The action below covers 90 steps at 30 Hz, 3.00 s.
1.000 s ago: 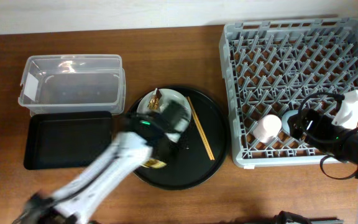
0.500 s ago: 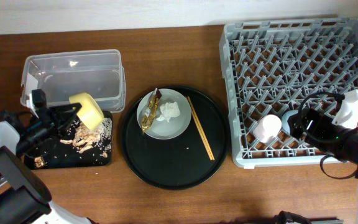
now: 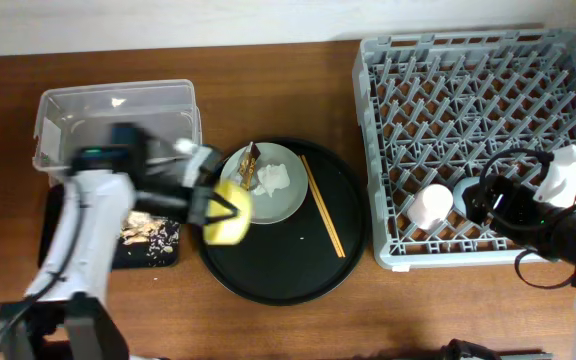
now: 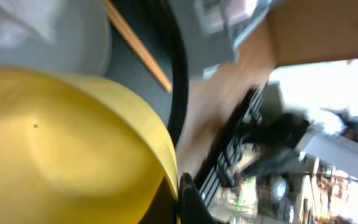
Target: Sort waste into correct bins and load items into the dishwasher rack
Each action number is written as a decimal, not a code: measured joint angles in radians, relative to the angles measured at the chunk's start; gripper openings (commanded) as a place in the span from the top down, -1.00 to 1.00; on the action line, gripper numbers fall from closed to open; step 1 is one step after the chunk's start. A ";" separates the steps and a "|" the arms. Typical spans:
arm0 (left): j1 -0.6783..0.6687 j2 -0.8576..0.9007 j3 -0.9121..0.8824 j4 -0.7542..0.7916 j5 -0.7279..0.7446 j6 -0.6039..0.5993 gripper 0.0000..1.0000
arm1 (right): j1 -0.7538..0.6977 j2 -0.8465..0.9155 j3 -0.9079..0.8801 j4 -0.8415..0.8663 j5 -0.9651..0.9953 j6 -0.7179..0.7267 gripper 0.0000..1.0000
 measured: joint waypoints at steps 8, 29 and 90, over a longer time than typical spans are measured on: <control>-0.859 0.161 -0.021 0.264 -0.884 -0.752 -0.04 | 0.000 0.001 0.000 -0.002 0.000 -0.001 -0.97; -0.154 0.219 0.492 0.300 -1.102 -0.479 -0.98 | 0.000 0.001 -0.001 -0.019 0.000 0.000 -0.97; -0.199 -1.584 -0.959 0.864 -0.967 -0.528 -0.99 | 0.000 0.004 0.001 -0.051 0.005 0.002 -0.97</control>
